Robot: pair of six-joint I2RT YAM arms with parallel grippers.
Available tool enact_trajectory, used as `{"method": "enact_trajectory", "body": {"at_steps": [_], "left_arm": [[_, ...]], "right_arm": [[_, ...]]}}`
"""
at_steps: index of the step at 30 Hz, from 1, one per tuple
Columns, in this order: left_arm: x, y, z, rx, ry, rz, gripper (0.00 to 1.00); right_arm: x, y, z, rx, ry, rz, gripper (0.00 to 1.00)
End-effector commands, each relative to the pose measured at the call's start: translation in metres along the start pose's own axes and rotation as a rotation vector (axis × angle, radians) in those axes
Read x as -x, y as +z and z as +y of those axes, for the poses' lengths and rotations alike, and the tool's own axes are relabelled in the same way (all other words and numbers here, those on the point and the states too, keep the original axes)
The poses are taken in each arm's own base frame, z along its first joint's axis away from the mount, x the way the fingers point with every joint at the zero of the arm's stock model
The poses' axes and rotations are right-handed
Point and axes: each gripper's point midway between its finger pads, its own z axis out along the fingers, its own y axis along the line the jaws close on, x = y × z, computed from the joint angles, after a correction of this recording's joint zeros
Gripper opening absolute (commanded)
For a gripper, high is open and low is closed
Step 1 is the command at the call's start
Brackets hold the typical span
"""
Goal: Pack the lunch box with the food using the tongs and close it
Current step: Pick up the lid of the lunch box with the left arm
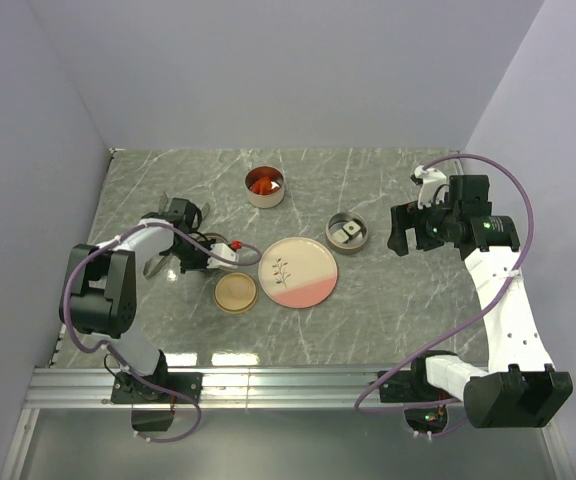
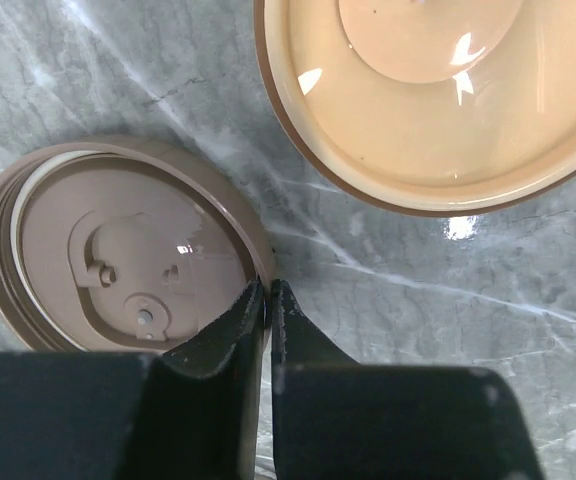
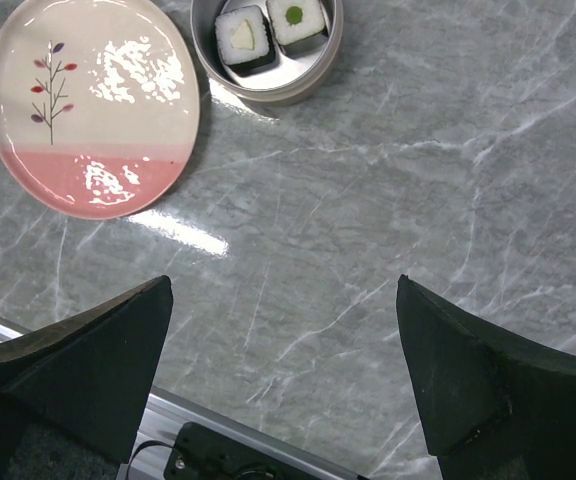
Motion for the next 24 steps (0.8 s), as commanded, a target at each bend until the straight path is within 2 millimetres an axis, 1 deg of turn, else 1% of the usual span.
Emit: {"method": "enact_trajectory", "body": {"at_steps": [1,6,11,12,16,19,21,24], "left_arm": [[-0.009,0.010,-0.027,-0.081,-0.008,0.026,0.09],[-0.005,0.004,-0.027,-0.066,-0.012,0.028,0.10],[-0.011,0.014,-0.034,-0.107,-0.056,0.050,0.11],[-0.012,0.015,-0.032,-0.102,-0.080,0.054,0.12],[-0.015,0.019,-0.032,-0.118,-0.120,0.066,0.22],[-0.017,0.023,-0.033,-0.127,-0.134,0.081,0.23],[-0.019,0.026,-0.036,-0.128,-0.129,0.102,0.22],[-0.018,0.027,-0.034,-0.115,-0.134,0.108,0.11]], "right_arm": [[0.004,-0.004,-0.002,-0.016,-0.002,-0.026,1.00],[0.002,-0.002,-0.001,-0.007,0.003,-0.017,1.00],[0.001,0.000,0.000,0.002,0.008,-0.013,1.00],[0.002,0.000,0.000,0.002,0.007,-0.016,1.00],[0.000,0.001,0.001,0.006,0.004,-0.017,1.00],[0.000,0.003,0.001,0.008,0.003,-0.016,1.00],[0.000,0.004,0.000,0.011,0.004,-0.018,1.00],[0.003,0.005,0.001,0.013,0.010,-0.029,1.00]]}}
